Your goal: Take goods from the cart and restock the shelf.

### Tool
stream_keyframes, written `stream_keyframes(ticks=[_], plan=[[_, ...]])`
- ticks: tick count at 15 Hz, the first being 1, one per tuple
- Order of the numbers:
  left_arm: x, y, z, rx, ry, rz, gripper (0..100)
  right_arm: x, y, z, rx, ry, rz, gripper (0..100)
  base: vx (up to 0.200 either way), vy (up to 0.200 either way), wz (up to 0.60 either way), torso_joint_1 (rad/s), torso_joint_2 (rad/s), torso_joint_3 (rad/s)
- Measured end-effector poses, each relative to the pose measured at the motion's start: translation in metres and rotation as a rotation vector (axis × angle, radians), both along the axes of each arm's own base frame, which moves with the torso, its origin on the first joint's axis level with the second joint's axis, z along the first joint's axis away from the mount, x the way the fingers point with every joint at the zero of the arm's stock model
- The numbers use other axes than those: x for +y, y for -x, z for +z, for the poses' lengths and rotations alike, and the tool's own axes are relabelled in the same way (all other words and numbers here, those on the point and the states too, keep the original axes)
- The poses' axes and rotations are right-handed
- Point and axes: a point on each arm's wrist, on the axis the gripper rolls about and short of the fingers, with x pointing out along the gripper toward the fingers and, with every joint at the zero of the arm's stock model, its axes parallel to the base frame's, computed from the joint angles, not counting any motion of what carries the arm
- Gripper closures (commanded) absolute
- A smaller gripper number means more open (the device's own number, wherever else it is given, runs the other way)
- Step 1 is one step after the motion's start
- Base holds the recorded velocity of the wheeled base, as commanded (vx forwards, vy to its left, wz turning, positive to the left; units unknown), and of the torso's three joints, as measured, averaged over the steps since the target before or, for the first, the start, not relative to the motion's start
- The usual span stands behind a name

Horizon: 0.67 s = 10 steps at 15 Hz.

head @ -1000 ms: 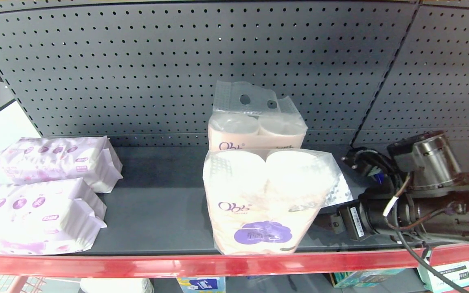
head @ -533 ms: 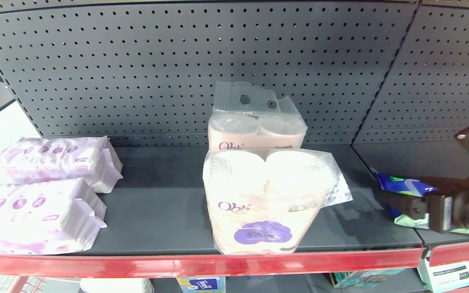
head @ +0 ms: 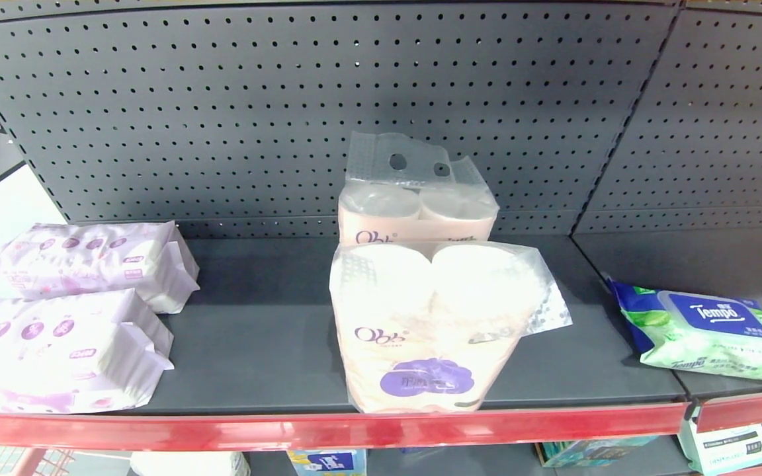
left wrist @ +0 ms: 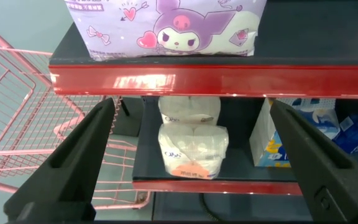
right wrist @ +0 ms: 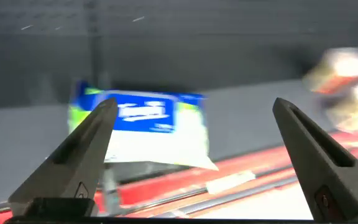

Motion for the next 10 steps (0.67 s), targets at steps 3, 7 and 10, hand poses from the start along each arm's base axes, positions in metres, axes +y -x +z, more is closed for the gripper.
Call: stream_keyframes(ticks=[3,7,10], plan=[[0.000,0.000,0.000,0.000,0.001,0.001,0,0.004,0.023,-0.016,0.015,0.019,-0.024,0,0.000,0.000,0.00,0.000,0.00,0.000],[0.000,0.000,0.000,0.000,0.000,0.016,0,0.006,0.032,-0.025,-0.004,0.022,-0.023,0,-0.100,0.000,0.00,0.000,0.00,0.001],[0.000,0.000,0.001,-0.002,-0.001,0.021,0,0.008,0.038,-0.034,-0.007,0.025,-0.012,0,0.000,0.000,0.00,0.000,0.00,0.000]])
